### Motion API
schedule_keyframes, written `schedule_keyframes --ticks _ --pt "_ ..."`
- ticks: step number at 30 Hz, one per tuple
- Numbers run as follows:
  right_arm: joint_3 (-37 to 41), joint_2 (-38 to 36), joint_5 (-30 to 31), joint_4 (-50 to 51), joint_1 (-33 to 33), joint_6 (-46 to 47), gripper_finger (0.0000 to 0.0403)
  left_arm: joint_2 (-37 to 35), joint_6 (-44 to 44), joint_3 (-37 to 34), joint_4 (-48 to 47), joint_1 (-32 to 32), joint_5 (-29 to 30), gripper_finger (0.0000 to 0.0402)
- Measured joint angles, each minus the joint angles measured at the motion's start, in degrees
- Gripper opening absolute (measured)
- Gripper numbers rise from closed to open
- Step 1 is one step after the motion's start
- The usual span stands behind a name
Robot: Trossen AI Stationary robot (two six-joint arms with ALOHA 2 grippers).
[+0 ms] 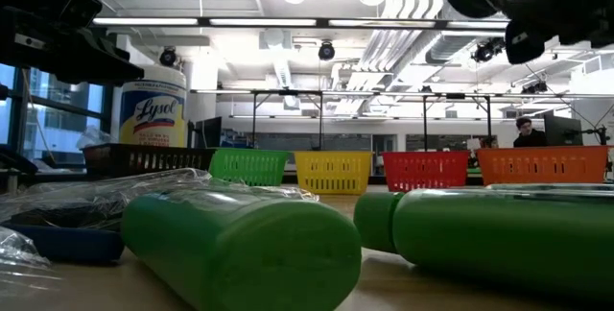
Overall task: Pick & Place Travel size toiletries
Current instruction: Put the right black hair brush into the orange bin
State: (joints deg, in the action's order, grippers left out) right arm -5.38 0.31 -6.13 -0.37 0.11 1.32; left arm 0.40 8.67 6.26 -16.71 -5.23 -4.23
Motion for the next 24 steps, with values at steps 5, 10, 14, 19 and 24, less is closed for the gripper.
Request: schedule_keyframes --ticks 5,10,14,19,24 --pt "2.2 0.08 -0.01 -0.49 0.47 0.42 0.0003 -0.01 0.0 0.0 -0.02 0.0 0.0 0.0" --pt "4.09 0.08 -0.02 -1.65 0.45 0.93 0.0003 -0.02 0.0 0.0 -0.04 0.0 0.0 0.0" --pt "4.83 0.08 0.2 -2.18 0.45 1.22 0.0003 0.0 -0.02 -0.01 -0.07 0.01 0.0 0.0" --pt "4.86 0.08 0.22 -2.13 0.45 1.18 0.0003 0.0 -0.04 0.0 -0.09 0.0 0.0 0.0" --pt "4.89 0.08 0.21 -2.08 0.45 1.15 0.0003 0.0 -0.04 0.0 -0.09 0.0 0.0 0.0"
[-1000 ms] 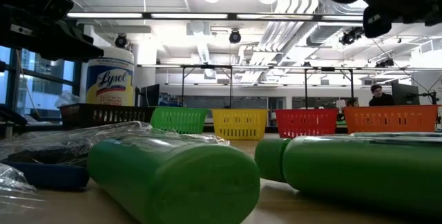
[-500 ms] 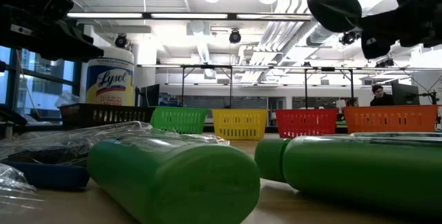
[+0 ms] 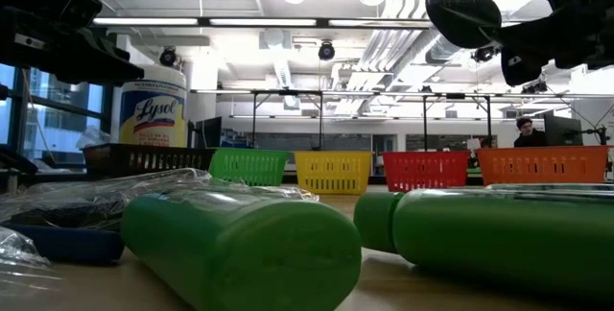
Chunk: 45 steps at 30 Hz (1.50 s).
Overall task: Pick & Place Travel size toiletries
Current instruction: Put the right black hair brush into the orange bin
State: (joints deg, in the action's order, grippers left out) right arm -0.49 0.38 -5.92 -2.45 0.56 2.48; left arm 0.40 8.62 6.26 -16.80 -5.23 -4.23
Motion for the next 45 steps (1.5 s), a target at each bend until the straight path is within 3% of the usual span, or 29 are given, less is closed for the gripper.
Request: schedule_keyframes --ticks 11,16,22,34,45 --pt "-0.45 0.0 -0.19 -1.2 -0.02 -1.02 0.0003 0.0 0.02 0.0 -0.02 0.0 0.0 0.0" --pt "-9.4 2.23 2.89 5.36 -0.02 -1.85 0.0003 -0.01 0.02 0.0 -0.02 0.01 0.0 0.0" --pt "-22.58 13.47 13.01 20.39 -0.81 2.68 0.0003 0.0 0.02 -0.01 -0.02 0.01 0.0 0.0" --pt "-45.25 42.47 15.17 48.7 -8.36 18.82 0.0003 -0.01 0.02 -0.01 -0.02 0.01 0.0 0.0" --pt "-56.89 51.71 16.27 66.86 -19.14 31.9 0.0003 -0.01 0.03 0.0 -0.04 0.01 0.01 0.0"
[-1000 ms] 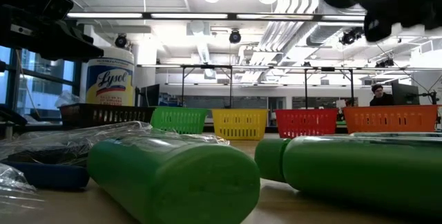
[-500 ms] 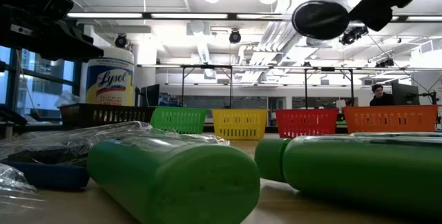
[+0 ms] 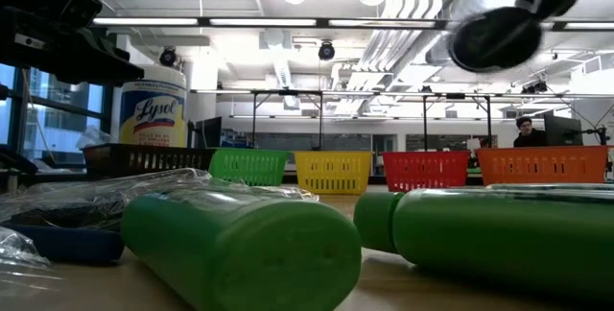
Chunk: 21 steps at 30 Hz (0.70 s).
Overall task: Pick & Place Travel size toiletries
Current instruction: Put the right black hair brush into the orange bin
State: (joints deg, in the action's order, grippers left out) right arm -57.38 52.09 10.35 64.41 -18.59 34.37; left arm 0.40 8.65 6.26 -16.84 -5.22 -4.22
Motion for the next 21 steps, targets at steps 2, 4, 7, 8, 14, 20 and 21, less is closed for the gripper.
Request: schedule_keyframes --ticks 2,4,7,8,14,20,21 --pt "-0.38 0.38 -0.03 2.52 -1.28 3.5 0.0003 0.01 0.0 -0.01 0.0 -0.01 -0.01 0.0" --pt "-0.44 0.48 -0.1 5.62 -2.41 7.47 0.0003 0.01 0.01 0.0 0.0 -0.01 -0.01 0.0" --pt "-0.42 1.04 0.2 10.27 -3.95 12.8 0.0003 -0.01 -0.01 0.0 0.0 0.01 -0.01 0.0" --pt "-0.42 1.33 0.43 11.13 -4.36 13.69 0.0003 0.0 0.0 0.0 0.0 -0.01 -0.01 0.0" --pt "-0.42 4.71 1.91 11.71 -5.18 14.9 0.0003 0.0 0.01 -0.02 0.0 -0.01 -0.01 0.0" --pt "-0.42 10.33 3.23 13.06 -5.16 14.92 0.0003 0.0 0.01 0.0 0.0 0.0 -0.01 0.0" --pt "-0.42 11.35 3.23 13.27 -5.16 14.92 0.0003 0.01 0.01 0.0 0.0 0.01 0.0 0.0"
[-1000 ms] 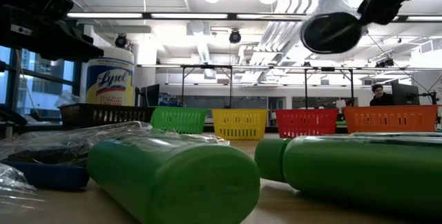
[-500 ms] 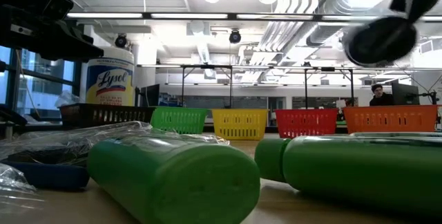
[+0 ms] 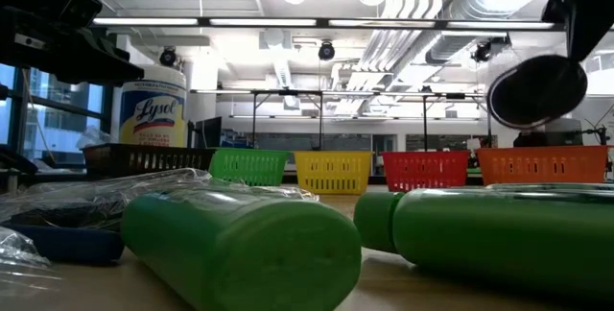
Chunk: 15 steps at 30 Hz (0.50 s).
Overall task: Pick & Place Travel size toiletries
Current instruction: Put the right black hair brush into the orange bin
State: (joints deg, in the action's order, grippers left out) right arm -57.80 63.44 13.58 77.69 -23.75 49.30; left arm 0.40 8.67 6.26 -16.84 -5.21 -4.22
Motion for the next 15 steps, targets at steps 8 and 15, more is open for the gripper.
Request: schedule_keyframes --ticks 8,15 --pt "0.02 6.68 -0.1 0.98 0.0 0.0 0.0003 0.0 0.0 -0.01 0.0 -0.01 -0.01 0.0" --pt "0.04 10.3 1.33 1.14 0.02 -0.02 0.0003 -0.02 -0.01 0.0 0.0 -0.02 -0.01 0.0"
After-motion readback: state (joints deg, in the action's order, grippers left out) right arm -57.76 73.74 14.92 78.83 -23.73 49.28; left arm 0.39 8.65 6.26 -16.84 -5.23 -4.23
